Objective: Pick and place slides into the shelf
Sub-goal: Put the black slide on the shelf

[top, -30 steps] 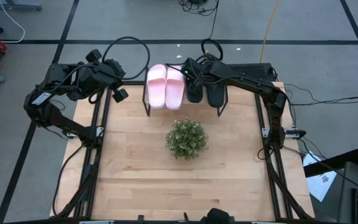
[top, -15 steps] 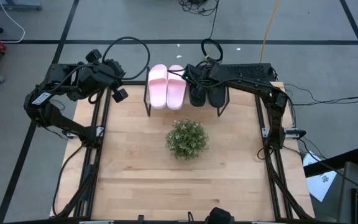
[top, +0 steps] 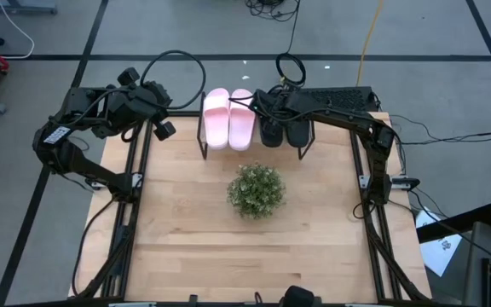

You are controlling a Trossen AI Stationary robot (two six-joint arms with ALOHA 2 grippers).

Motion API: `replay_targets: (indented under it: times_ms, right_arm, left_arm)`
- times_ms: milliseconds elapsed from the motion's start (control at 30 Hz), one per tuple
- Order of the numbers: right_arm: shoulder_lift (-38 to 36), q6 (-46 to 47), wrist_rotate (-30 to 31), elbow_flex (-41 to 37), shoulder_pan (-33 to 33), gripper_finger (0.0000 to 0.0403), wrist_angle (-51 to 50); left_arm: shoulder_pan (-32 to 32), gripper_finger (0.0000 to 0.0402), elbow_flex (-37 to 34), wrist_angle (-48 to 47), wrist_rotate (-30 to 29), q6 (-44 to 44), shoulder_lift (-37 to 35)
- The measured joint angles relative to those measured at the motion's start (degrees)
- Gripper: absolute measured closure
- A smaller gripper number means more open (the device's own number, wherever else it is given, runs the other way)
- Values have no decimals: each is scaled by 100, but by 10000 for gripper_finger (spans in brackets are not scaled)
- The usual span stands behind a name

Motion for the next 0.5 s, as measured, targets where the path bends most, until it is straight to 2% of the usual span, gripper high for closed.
replay_targets:
  times_ms: [500]
  right_arm:
    - [0, 7, -160, 0, 15, 401, 39]
  left_arm:
    - [0, 268, 0, 0, 0, 0, 0]
